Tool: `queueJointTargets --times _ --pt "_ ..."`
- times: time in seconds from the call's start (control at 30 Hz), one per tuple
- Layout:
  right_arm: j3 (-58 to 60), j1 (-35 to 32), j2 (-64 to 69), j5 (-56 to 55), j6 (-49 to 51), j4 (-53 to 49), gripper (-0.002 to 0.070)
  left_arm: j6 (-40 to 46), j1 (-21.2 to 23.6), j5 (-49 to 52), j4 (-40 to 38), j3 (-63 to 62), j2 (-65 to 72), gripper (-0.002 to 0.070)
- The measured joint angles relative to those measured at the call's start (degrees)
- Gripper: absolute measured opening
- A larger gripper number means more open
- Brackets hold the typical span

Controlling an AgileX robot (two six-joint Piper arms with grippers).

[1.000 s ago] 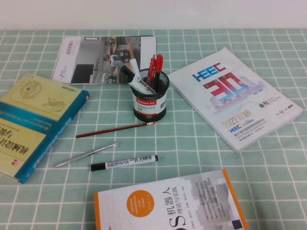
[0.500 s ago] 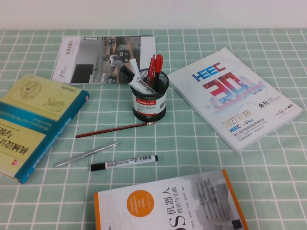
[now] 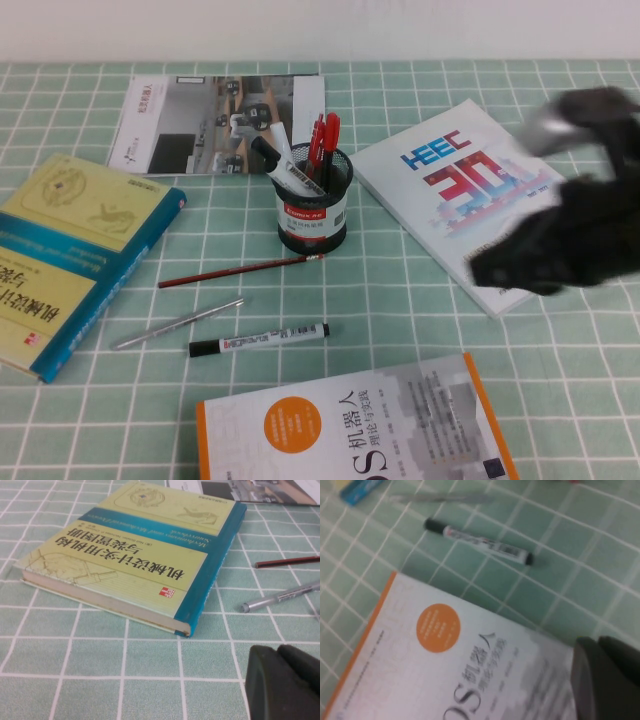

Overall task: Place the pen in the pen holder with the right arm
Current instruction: Pick up the pen on the table

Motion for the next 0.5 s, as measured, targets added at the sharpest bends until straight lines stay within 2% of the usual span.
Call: queueJointTargets --times 0.23,0.5 --pt "-19.3 13.6 17.5 3.8 -8.7 -10.1 -0.002 0.0 0.0 0.0 0.0 0.0 0.0 -0.0004" --pt "-38.2 18.7 33.8 14.5 -20.3 -15.9 -0.002 0.0 0.0 0.0 0.0 0.0 0.0 -0.0004"
